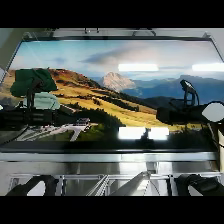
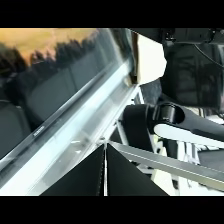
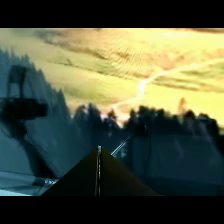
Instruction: Fold the shirts.
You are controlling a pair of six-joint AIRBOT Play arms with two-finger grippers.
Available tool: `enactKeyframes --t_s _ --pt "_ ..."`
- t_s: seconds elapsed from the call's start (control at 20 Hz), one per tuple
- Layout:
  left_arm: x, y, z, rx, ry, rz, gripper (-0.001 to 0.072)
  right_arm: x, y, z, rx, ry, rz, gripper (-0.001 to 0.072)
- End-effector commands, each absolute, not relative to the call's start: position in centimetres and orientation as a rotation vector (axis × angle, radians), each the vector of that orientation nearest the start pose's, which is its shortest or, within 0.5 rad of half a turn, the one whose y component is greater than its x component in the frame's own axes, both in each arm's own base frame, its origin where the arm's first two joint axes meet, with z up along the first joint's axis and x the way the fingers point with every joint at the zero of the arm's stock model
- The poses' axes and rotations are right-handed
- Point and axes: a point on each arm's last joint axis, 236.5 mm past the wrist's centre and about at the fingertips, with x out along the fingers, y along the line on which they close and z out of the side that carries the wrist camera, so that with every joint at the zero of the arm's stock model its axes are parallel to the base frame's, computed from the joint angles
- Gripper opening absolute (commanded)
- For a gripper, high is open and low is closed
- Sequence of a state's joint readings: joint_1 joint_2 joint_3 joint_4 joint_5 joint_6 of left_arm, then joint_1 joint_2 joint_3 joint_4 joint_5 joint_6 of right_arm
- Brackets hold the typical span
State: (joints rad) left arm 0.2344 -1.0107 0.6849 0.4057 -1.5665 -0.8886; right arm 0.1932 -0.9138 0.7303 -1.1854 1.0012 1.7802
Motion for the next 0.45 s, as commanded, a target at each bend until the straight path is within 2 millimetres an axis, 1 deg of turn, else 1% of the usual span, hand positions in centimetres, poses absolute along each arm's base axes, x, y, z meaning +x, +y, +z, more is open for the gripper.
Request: enactKeyframes --t_s 0.0,0.15,0.4 --pt "24.16 -15.27 8.54 -0.714 1.086 -0.976 0.0011 28.46 13.61 -0.06 0.445 1.238 0.210 0.0024" --pt "24.30 -14.68 9.13 -0.702 1.051 -0.955 0.0011 28.45 13.61 -0.13 0.445 1.240 0.209 0.0023" --pt "24.16 -14.72 9.41 -0.691 1.040 -0.955 0.0011 28.45 13.61 -0.13 0.445 1.240 0.209 0.0023"
